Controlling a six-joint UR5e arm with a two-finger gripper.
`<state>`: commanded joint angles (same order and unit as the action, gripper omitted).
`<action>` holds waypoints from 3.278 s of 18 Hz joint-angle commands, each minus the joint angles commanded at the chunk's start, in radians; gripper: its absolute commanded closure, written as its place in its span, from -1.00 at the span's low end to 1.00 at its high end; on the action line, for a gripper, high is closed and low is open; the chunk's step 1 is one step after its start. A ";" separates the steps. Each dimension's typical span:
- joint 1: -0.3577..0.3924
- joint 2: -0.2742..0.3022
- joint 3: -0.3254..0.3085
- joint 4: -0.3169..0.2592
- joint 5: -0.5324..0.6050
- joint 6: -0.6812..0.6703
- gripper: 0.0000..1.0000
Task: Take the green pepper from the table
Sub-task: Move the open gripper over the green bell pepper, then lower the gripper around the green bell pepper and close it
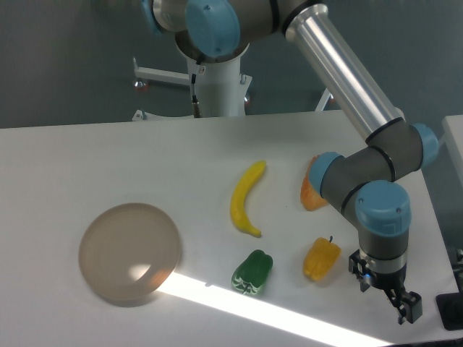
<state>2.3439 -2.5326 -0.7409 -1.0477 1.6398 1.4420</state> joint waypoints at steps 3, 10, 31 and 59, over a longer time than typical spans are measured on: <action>0.000 0.002 0.003 0.000 0.000 -0.003 -1.00; 0.005 0.021 -0.020 -0.002 -0.087 -0.038 -1.00; -0.011 0.267 -0.388 -0.147 -0.371 -0.591 -1.00; -0.094 0.285 -0.577 0.003 -0.367 -0.604 -1.00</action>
<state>2.2503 -2.2473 -1.3177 -1.0446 1.2732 0.8376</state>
